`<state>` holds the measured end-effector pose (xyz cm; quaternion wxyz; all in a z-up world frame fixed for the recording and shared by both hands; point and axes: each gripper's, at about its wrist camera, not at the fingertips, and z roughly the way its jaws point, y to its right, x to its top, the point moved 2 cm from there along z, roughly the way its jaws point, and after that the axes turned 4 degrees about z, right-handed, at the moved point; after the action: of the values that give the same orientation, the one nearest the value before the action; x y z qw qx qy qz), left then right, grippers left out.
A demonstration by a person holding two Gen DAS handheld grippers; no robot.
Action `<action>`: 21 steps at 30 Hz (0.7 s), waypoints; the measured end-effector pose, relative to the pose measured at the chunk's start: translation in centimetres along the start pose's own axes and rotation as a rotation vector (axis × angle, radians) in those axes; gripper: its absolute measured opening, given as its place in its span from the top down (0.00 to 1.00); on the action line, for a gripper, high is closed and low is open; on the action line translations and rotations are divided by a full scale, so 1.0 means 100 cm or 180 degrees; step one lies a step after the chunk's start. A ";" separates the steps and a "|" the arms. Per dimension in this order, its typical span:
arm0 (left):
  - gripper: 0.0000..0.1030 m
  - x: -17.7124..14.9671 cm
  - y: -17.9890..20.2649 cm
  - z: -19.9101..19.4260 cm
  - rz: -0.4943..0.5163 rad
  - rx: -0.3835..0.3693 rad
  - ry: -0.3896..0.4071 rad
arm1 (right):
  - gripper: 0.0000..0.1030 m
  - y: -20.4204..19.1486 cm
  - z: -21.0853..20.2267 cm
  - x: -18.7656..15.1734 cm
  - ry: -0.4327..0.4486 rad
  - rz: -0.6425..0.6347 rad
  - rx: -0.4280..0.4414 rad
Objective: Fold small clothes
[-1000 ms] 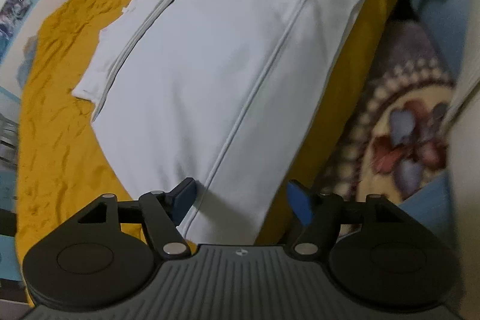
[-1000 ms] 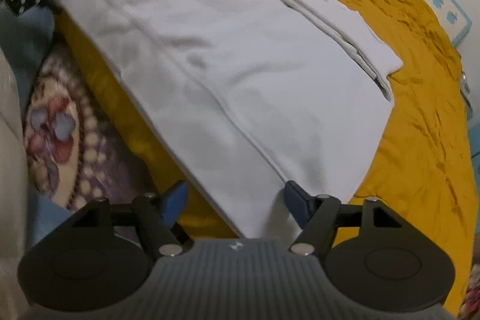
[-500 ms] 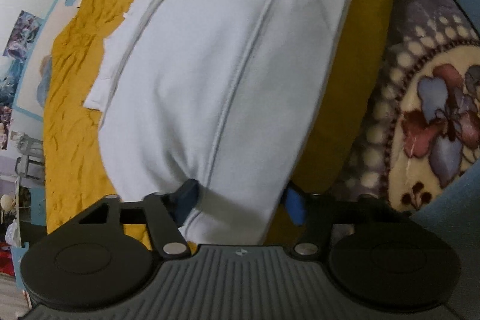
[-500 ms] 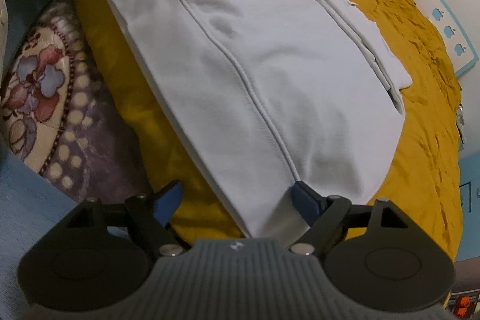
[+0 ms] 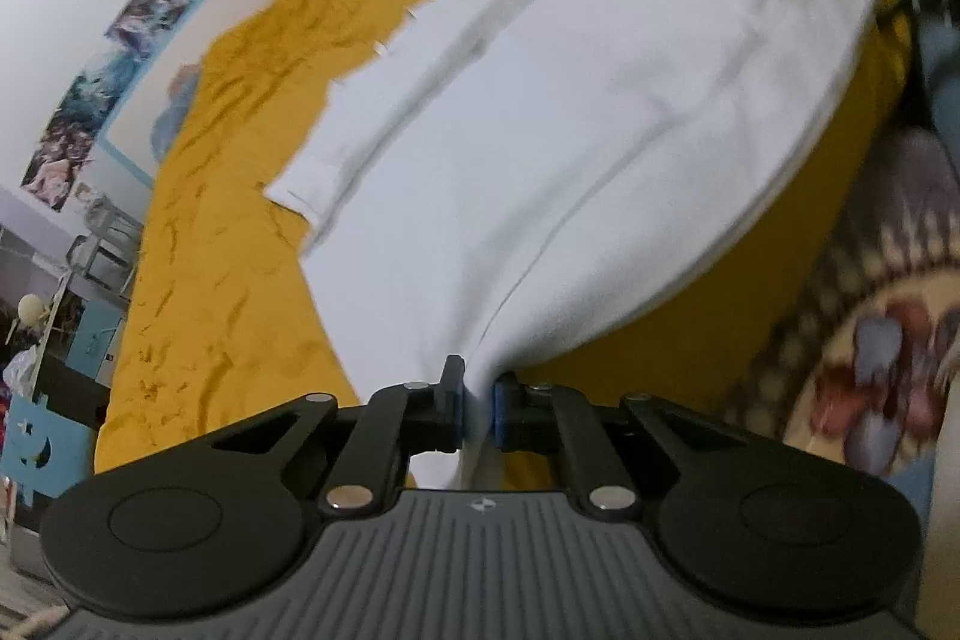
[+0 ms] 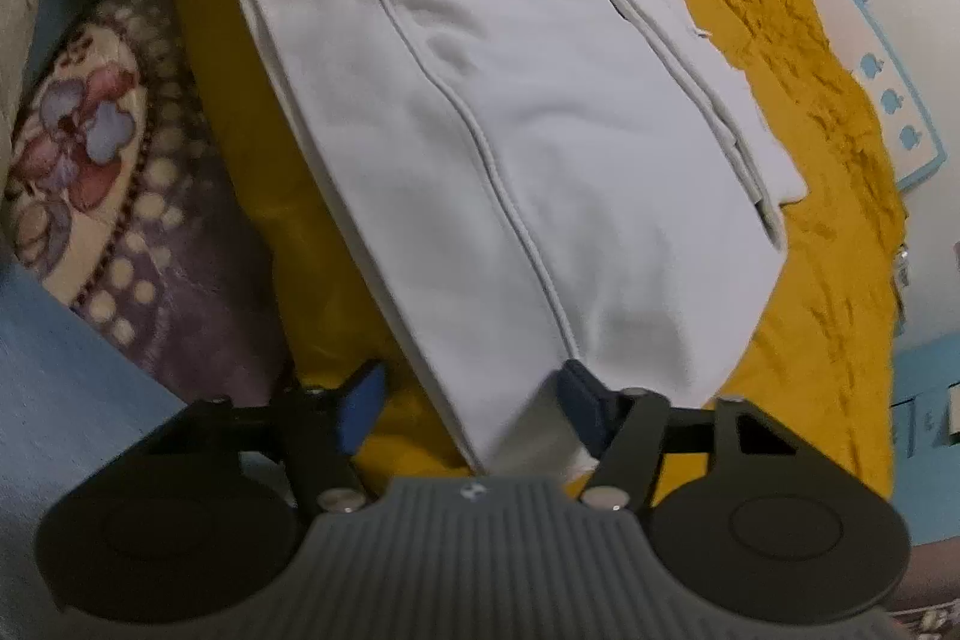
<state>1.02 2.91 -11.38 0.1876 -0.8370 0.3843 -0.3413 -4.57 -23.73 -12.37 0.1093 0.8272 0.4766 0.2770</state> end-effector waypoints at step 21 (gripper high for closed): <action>0.92 0.064 -0.089 -0.022 -0.0517 0.0500 0.0582 | 1.00 0.077 -0.086 0.033 0.0747 0.0316 -0.0810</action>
<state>7.05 3.52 -1.97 0.1884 -0.8135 0.3029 -0.4593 -2.55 -25.66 -0.69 0.1429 0.7912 0.4057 0.4348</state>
